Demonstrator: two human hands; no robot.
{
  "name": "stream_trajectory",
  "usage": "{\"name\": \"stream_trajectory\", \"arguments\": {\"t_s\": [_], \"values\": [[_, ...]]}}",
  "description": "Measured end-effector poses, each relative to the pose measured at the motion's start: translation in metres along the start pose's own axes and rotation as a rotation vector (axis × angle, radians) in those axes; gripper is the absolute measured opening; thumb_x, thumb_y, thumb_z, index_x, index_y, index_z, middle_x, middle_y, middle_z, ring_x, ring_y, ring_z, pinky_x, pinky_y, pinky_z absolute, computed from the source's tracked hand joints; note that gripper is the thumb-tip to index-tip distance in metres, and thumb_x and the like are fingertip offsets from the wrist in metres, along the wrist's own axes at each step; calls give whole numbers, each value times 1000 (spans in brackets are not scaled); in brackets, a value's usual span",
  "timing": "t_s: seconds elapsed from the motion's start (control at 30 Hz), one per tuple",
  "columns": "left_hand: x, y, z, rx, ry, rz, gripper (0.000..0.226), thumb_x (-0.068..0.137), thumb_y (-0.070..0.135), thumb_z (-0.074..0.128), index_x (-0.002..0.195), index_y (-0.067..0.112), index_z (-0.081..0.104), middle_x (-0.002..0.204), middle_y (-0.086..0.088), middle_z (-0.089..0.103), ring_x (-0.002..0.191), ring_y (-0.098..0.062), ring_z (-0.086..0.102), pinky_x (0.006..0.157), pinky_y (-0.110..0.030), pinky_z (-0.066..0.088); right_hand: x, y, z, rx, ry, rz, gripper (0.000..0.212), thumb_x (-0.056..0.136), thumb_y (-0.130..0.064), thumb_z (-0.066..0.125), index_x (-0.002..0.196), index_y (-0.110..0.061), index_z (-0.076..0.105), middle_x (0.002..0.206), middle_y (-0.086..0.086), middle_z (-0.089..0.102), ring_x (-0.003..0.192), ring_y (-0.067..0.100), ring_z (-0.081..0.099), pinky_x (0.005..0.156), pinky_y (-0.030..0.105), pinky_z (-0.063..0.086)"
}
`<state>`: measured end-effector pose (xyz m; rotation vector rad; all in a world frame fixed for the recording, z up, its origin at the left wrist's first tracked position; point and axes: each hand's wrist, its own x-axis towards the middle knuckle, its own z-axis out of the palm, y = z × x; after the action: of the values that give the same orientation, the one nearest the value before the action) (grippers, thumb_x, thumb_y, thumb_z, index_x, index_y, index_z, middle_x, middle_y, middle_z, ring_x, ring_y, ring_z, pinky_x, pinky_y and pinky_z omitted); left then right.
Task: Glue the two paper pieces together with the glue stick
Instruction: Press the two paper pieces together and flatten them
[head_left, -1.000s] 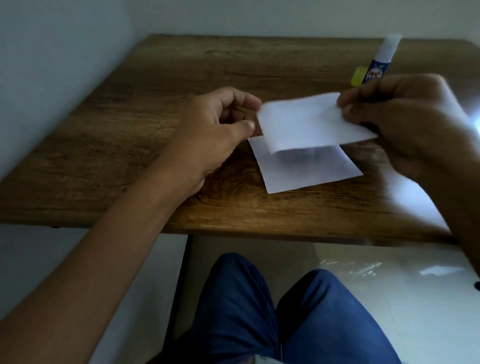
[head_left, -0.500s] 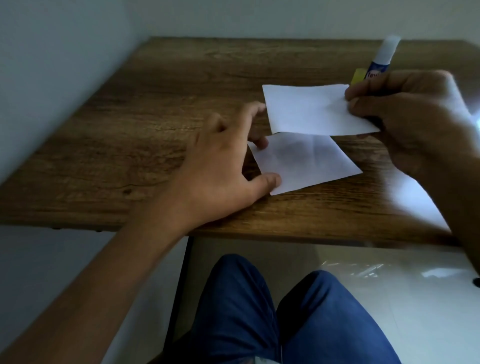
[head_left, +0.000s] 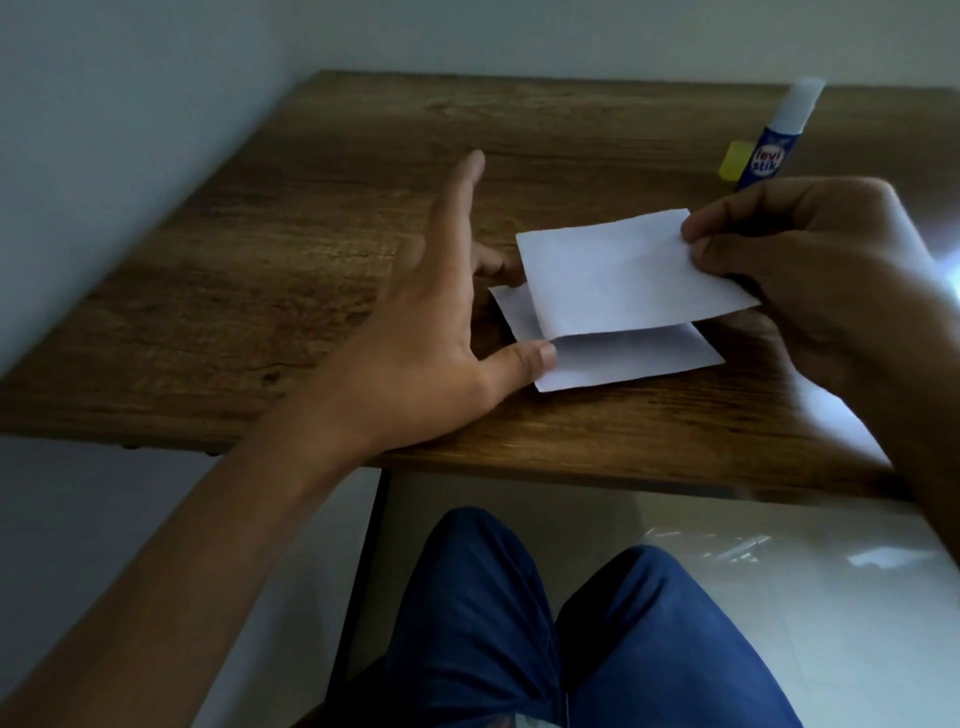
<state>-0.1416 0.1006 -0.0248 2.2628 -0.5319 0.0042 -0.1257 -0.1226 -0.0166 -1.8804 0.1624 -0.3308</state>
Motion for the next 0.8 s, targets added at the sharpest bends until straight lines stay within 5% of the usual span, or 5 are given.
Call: {"name": "stream_trajectory", "arguments": {"t_s": [0.2, 0.4, 0.53, 0.67, 0.8], "values": [[2, 1, 6, 93, 54, 49, 110, 69, 35, 71, 137, 34, -15, 108, 9, 55, 110, -11, 44, 92, -29, 31, -1, 2, -4, 1, 18, 33, 31, 73, -2, 68, 54, -26, 69, 88, -8, 67, 88, 7, 63, 63, 15, 55], [-2, 2, 4, 64, 73, 68, 96, 79, 28, 61, 138, 31, -15, 100, 16, 57, 71, -5, 41, 90, -41, 35, -1, 2, -2, -19, -25, 27, 34, 75, -3, 67, 54, -30, 70, 92, -8, 66, 93, 9, 61, 70, 21, 52], [-1, -3, 1, -20, 76, 42, 95, 78, 19, 63, 139, 33, -8, 104, 12, 55, 97, -6, 46, 90, -35, 37, -1, 2, -1, -39, -31, 24, 31, 75, -4, 68, 55, -28, 69, 95, -9, 65, 94, 8, 60, 64, 17, 51], [0, -8, -1, -46, 118, 24, 90, 77, 15, 63, 139, 33, 0, 106, 11, 51, 90, -3, 45, 72, -19, 32, -1, 3, 0, -46, -42, 10, 34, 75, -4, 68, 54, -31, 70, 92, -9, 65, 90, 7, 60, 58, 12, 51], [1, -8, 0, -23, 94, 18, 91, 76, 16, 64, 139, 35, 1, 106, 15, 49, 91, -2, 44, 71, -20, 32, -1, 6, 0, -51, -56, -1, 31, 74, -5, 69, 58, -31, 70, 95, -7, 66, 96, 9, 61, 72, 22, 52]]}}
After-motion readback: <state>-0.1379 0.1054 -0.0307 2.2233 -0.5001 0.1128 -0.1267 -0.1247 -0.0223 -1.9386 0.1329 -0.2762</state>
